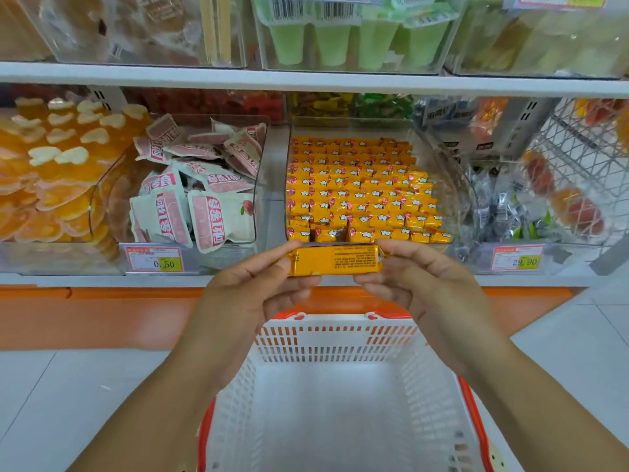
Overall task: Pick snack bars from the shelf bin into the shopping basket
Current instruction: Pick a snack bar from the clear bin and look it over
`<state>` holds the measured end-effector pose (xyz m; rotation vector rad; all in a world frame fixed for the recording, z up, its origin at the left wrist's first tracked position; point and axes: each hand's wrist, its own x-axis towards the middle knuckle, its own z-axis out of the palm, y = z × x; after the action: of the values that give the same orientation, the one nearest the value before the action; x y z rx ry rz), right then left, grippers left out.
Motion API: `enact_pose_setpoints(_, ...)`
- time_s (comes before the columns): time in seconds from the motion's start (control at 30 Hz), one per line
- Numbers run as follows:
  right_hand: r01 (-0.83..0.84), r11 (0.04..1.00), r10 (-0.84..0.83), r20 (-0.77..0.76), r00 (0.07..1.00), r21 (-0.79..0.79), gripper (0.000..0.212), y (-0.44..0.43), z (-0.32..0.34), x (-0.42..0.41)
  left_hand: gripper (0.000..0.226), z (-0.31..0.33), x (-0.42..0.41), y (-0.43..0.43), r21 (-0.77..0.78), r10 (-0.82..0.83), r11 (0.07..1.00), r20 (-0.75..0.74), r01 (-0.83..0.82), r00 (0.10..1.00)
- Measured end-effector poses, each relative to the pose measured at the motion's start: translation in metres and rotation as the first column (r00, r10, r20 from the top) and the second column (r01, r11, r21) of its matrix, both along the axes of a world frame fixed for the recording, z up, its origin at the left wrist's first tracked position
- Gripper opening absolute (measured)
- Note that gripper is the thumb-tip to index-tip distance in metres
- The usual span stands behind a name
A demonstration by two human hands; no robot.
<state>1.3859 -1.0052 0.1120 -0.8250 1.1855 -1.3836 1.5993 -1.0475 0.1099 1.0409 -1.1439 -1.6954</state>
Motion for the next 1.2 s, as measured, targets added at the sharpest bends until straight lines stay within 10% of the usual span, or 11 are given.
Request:
enact_pose_setpoints(0.77,-0.030,0.994,0.018,-0.123,0.992,-0.103,0.051,0.003,-0.001,-0.004,0.003,0.012,-0.008,0.008,-0.179,0.209,0.969,0.216,-0.172,0.954)
enact_pose_setpoints(0.97,-0.127,0.986,0.118,-0.087,0.989,-0.104,0.054,0.005,0.000,-0.010,0.032,0.013,-0.003,0.007,-0.123,0.085,0.990,0.170,-0.064,0.982)
enact_pose_setpoints(1.2,-0.105,0.991,0.106,0.013,0.994,-0.078,0.022,0.004,0.008,-0.009,0.024,0.008,0.004,0.002,-0.078,0.084,0.994,0.121,-0.075,0.989)
